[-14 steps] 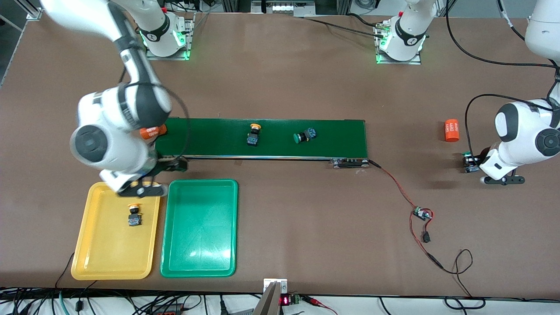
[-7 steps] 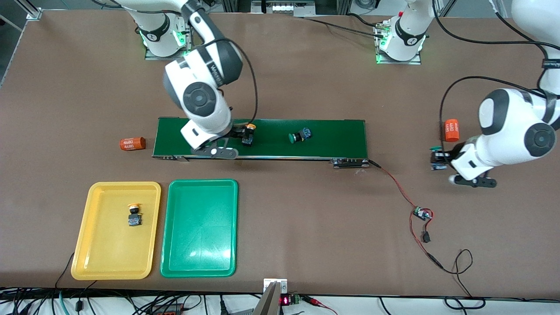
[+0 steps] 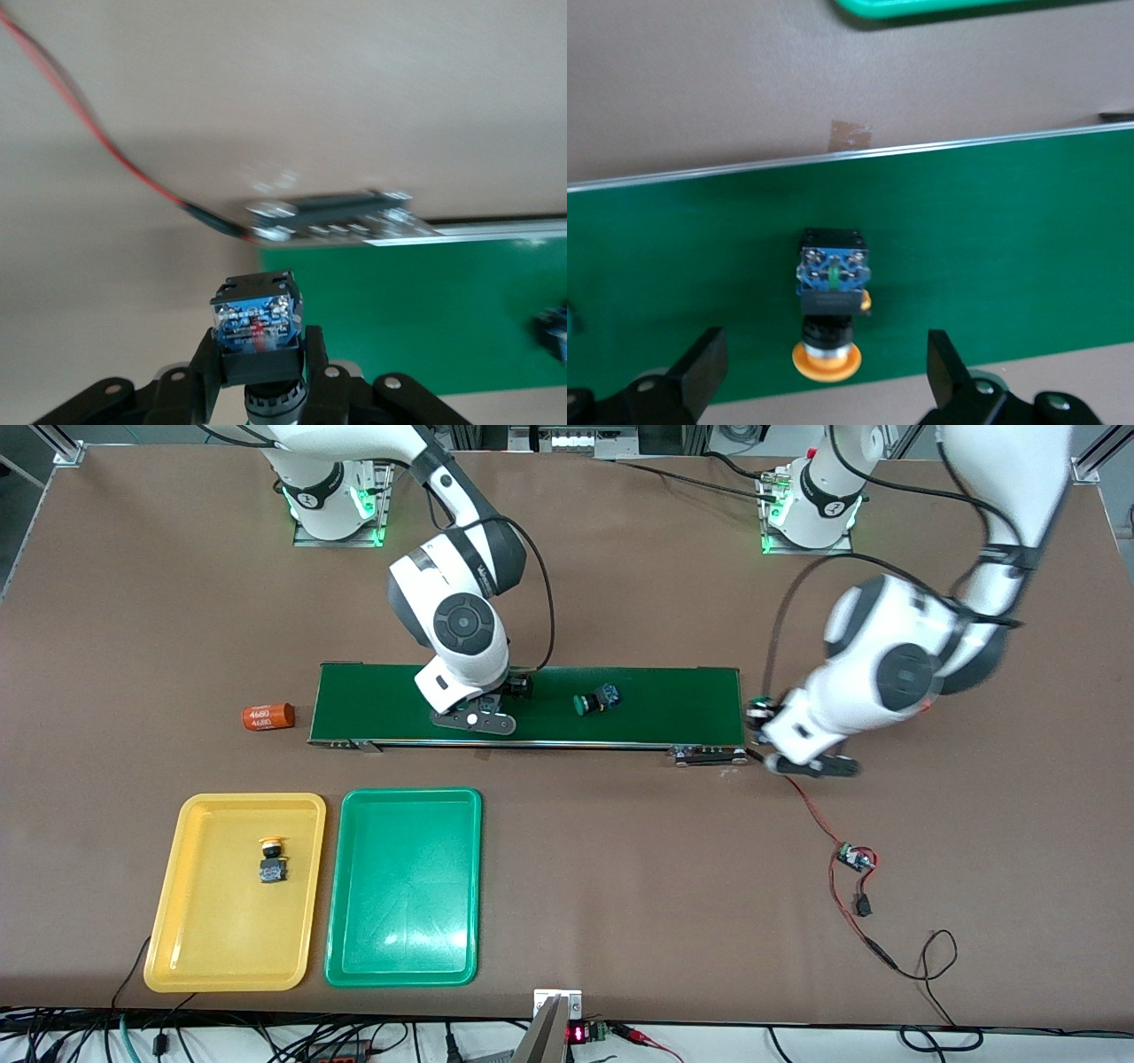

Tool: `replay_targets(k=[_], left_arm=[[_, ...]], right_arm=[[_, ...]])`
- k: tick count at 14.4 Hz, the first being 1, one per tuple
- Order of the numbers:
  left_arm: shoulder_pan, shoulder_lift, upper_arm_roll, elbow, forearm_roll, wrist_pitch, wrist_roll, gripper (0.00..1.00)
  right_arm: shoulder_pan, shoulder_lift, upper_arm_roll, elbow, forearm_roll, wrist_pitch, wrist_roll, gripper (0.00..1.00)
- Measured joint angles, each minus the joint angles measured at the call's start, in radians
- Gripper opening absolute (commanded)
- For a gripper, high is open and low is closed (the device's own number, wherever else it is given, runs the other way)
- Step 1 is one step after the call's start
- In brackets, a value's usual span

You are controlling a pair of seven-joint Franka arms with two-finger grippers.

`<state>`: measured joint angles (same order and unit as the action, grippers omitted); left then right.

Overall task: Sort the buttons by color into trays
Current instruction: 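Grasp a belt button with the right gripper while the left gripper places another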

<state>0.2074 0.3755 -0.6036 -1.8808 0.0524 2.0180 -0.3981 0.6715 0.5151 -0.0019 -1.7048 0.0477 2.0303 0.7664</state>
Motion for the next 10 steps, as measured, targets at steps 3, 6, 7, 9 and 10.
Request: replay_targets(k=[3,6,7,9,10], left_arm=[[-0.034,0.002,-0.038,-0.024,0.0,0.004,-0.047,0.24],[-0.034,0.009,-0.058,-0.071,0.0,0.07,-0.085,0.24],[-0.034,0.013,-0.064,-0.091,0.0,0.107,-0.104,0.24],[-0.039,0.02,-0.071,-0.129,0.0,0.18,-0.126,0.25],[-0.043,0.024,-0.074,-0.144,0.0,0.209,-0.139,0.31]], right_arm=[[-0.003,0.036,-0.008,-0.003,0.0,0.038,0.002,0.78],[-0.034,0.049,-0.018,-0.003,0.0,0.047,0.004,0.31],[-0.052,0.049,-0.018,-0.003,0.0,0.047,0.004,0.23],[-0.073,0.049,-0.018,-0.003,0.0,0.046,0.003,0.14],[-0.075,0.049,-0.018,-0.003,0.0,0.046,0.003,0.09]])
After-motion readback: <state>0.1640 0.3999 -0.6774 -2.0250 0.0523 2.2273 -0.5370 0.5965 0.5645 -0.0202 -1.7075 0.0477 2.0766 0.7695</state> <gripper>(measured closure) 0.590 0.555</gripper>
